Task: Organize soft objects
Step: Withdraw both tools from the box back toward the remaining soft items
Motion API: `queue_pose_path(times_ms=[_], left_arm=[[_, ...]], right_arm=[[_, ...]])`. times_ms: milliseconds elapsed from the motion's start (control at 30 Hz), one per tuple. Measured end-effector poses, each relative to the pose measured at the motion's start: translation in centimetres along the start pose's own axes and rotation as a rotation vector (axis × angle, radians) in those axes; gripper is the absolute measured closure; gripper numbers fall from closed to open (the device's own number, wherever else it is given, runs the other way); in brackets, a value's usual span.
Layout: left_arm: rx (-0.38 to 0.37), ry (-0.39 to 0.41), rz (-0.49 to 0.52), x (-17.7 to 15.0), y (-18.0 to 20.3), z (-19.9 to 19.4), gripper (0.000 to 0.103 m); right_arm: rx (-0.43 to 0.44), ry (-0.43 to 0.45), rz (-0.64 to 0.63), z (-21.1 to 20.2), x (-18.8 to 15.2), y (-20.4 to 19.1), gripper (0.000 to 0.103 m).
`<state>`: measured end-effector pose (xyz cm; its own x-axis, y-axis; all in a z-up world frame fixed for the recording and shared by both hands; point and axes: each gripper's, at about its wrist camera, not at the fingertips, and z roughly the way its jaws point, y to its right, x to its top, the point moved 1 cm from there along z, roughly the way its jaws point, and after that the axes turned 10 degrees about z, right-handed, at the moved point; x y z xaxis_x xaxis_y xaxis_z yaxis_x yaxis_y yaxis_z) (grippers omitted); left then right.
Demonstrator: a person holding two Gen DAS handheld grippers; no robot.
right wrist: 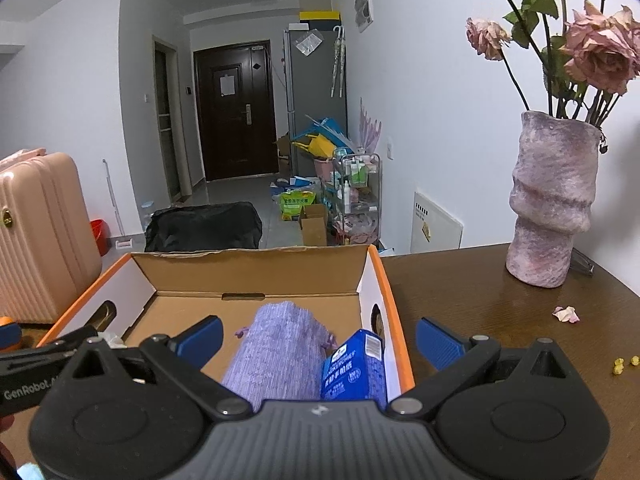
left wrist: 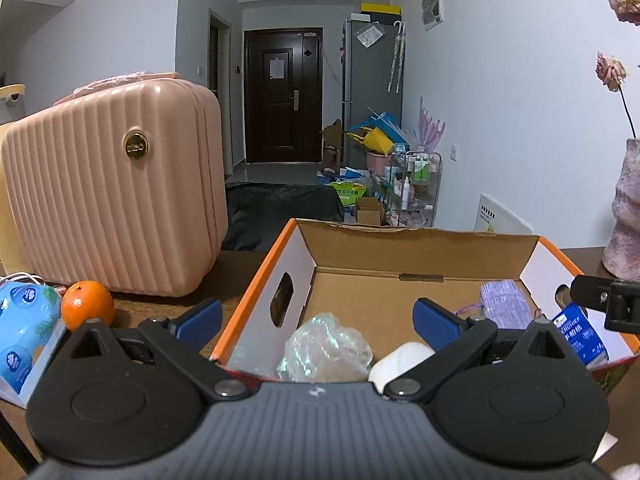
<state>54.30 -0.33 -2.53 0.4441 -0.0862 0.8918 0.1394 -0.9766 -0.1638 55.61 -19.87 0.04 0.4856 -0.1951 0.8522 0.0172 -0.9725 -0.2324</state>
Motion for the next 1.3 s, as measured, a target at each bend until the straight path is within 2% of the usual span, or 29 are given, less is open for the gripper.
queue_pose_path(times_ms=[900,1300], left_arm=[[0.001,0.002,-0.042,-3.3,-1.4,-6.6,0.000],[-0.003,0.007,-0.055,-5.1,-2.1,-10.4,0.000]], right_arm=[[-0.007,-0.042,0.037,-5.7,-3.9,2.6,0.000],[0.029,0.030,0.067,-10.9,-4.0,3.6,0.000]])
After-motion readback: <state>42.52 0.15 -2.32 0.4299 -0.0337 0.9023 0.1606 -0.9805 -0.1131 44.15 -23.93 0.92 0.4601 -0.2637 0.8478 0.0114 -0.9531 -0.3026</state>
